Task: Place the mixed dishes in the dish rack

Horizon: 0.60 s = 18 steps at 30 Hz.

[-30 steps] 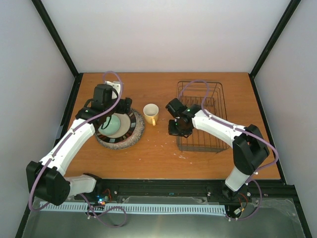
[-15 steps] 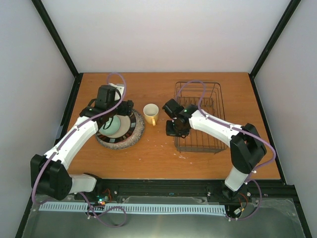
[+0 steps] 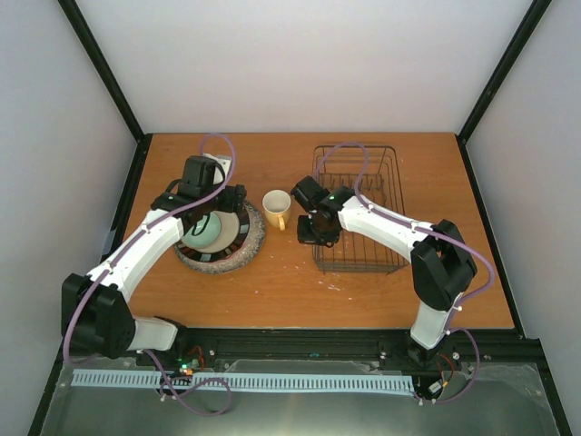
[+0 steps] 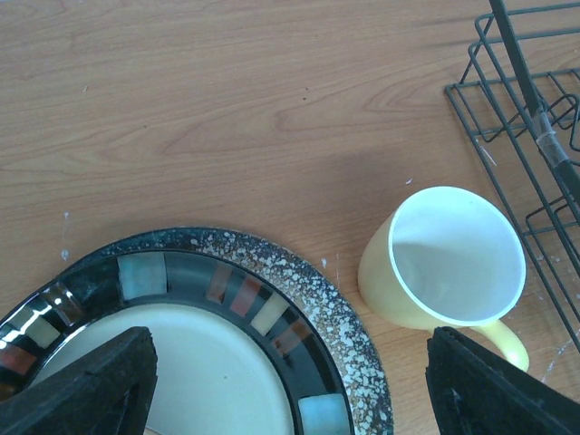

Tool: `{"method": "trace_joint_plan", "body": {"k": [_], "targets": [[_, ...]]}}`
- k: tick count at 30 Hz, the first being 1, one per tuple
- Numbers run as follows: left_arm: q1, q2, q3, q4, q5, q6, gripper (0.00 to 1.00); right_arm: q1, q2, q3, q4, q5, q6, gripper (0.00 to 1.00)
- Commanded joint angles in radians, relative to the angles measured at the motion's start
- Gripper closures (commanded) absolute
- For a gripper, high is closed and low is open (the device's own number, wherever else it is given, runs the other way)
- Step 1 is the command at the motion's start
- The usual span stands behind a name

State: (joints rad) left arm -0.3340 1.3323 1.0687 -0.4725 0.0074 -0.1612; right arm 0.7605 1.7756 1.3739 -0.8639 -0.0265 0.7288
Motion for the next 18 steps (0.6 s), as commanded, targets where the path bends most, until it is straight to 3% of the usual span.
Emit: {"method": "trace_joint_plan", "body": {"k": [1, 6, 16, 18], "targets": [[-0.009, 0.000, 0.045, 0.004, 0.006, 0.020, 0.18, 0.022, 0.018, 0.010, 0.029, -0.016, -0.018, 0.92], [-0.010, 0.008, 0.048, 0.004, 0.009, 0.020, 0.18, 0.023, 0.022, 0.016, 0.017, -0.007, -0.018, 0.78], [-0.010, 0.053, 0.063, 0.012, 0.041, 0.041, 0.19, 0.023, -0.008, 0.066, -0.050, 0.078, -0.023, 0.68], [-0.009, 0.076, 0.076, -0.001, 0.046, 0.042, 0.19, 0.023, -0.020, 0.081, -0.078, 0.120, -0.018, 0.59]]}}
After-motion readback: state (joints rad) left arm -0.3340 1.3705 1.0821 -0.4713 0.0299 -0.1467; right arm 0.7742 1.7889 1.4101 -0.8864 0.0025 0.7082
